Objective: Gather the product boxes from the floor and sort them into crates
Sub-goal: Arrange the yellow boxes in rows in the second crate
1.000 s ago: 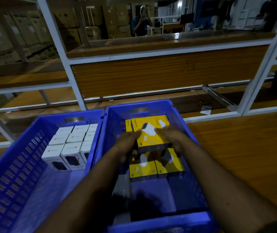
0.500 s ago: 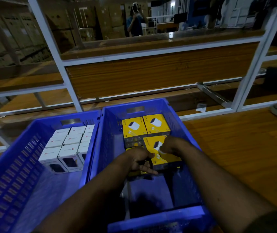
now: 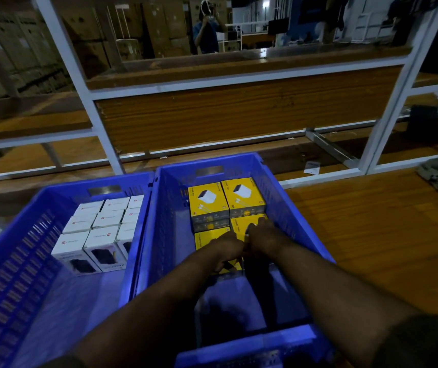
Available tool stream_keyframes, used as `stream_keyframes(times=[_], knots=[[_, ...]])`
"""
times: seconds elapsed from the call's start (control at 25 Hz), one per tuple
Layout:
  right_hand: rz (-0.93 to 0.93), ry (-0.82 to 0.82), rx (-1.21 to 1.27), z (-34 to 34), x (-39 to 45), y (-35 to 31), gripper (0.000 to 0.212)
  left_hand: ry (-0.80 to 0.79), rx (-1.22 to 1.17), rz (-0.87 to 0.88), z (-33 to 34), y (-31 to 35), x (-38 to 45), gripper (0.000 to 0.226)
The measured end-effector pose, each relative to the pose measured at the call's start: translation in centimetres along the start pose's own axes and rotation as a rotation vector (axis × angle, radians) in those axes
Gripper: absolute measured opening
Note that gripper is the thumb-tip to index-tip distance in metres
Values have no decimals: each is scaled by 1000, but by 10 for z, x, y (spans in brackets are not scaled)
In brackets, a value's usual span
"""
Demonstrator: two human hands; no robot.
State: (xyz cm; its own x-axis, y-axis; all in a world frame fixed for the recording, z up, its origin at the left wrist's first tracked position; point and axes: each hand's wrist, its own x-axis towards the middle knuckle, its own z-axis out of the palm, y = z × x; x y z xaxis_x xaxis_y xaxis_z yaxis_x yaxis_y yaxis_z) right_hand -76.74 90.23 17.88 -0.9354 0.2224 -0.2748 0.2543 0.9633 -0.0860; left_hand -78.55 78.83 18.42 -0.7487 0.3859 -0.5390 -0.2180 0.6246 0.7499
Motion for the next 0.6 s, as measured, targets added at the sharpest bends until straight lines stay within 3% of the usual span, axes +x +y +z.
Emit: stream_keyframes(times=[0.12, 0.28, 0.4, 0.48, 0.6], knots=[[-15, 55, 1, 3, 2, 0, 47, -12, -8, 49, -2, 0, -4, 31], [-40, 52, 4, 2, 1, 2, 44, -30, 34, 47, -3, -1, -1, 52], [-55, 6, -31, -2, -2, 0, 49, -58, 126, 50, -10, 0, 0, 41], [-70, -38, -60, -6, -7, -7, 55, -12, 211, 66, -23, 3, 1, 26], [-161, -40, -52, -15, -18, -35, 55, 210, 241, 148, -61, 1, 2, 30]])
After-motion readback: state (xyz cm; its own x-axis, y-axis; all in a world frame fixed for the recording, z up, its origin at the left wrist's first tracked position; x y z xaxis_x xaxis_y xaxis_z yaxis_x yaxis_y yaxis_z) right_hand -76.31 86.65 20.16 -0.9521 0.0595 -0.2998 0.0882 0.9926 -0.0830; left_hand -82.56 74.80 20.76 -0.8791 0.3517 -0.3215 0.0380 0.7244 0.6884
